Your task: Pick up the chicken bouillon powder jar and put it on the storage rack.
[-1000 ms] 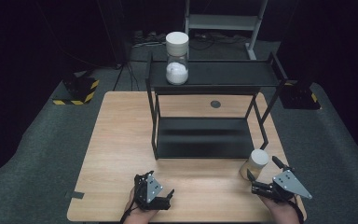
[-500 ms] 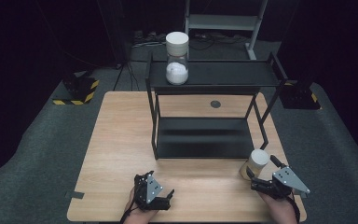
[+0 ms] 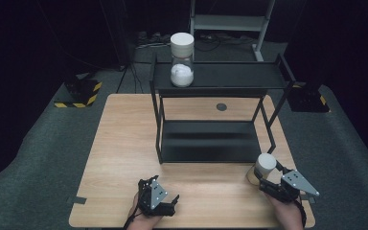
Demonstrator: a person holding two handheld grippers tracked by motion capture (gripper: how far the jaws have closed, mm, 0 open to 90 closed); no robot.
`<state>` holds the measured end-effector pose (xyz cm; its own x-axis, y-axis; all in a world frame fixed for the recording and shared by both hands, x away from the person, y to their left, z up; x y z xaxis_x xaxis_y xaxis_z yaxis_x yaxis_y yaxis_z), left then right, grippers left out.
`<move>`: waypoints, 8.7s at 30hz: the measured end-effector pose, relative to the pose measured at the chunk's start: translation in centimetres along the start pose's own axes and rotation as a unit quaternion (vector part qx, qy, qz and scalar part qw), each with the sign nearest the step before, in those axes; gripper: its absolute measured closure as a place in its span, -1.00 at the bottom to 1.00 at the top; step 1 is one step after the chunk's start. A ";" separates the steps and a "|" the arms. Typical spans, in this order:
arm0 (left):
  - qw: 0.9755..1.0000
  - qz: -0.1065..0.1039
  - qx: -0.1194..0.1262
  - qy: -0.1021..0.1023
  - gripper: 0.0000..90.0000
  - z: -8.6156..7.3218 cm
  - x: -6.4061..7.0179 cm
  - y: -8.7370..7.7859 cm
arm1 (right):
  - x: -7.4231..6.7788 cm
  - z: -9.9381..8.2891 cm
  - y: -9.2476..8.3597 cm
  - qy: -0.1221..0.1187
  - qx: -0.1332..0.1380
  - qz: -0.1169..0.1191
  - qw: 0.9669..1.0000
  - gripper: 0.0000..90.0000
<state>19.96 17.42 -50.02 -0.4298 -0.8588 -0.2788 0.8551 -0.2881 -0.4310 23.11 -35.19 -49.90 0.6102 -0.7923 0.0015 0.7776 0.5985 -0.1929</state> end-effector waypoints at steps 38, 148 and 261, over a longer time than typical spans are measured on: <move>1.000 -0.003 0.003 -0.001 -0.98 -0.1 -0.1 0.0 | -1.3 1.5 -0.3 -0.017 0.023 0.008 1.000 -0.24; 0.999 -0.028 0.019 -0.032 -0.98 -0.8 -1.4 -0.1 | -1.7 27.2 8.6 -0.027 0.146 0.028 0.989 -0.24; 0.998 -0.037 0.032 -0.044 -0.98 -1.2 -1.6 -0.1 | -2.8 25.6 9.0 -0.023 0.117 0.009 0.993 -1.00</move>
<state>20.17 19.33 -50.55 -0.4676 -0.8671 -0.1714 0.8404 -0.3760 -0.3904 32.32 -24.50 -26.49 0.6261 -0.7784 0.0465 0.7774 0.6277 0.0398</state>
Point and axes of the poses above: each handheld gripper's, and its own axes: y roughly forward along the jaws, z roughly out of its top, x roughly to its right, the point moved 3 cm from there along y, roughly forward along the jaws, and after that the axes turned 11 degrees about z, right-handed, at the moved point
